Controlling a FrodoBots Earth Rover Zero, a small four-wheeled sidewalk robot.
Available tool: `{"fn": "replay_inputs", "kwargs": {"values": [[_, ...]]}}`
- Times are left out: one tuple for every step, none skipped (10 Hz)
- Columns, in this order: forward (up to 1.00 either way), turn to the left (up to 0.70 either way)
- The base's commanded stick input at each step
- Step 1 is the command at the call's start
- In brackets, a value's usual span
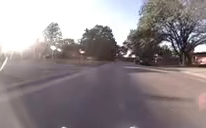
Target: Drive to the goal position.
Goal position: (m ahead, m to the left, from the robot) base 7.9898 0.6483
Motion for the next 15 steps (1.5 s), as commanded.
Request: {"fn": "replay_inputs", "kwargs": {"values": [[1.0, 0.02], [1.0, 0.02], [1.0, 0.02], [1.0, 0.02], [1.0, 0.02], [1.0, 0.0], [1.0, 0.01], [1.0, 0.01], [1.0, 0.0], [1.0, 0.0], [1.0, 0.0], [1.0, 0.01], [1.0, 0.0], [1.0, 0.0], [1.0, 0.0]]}}
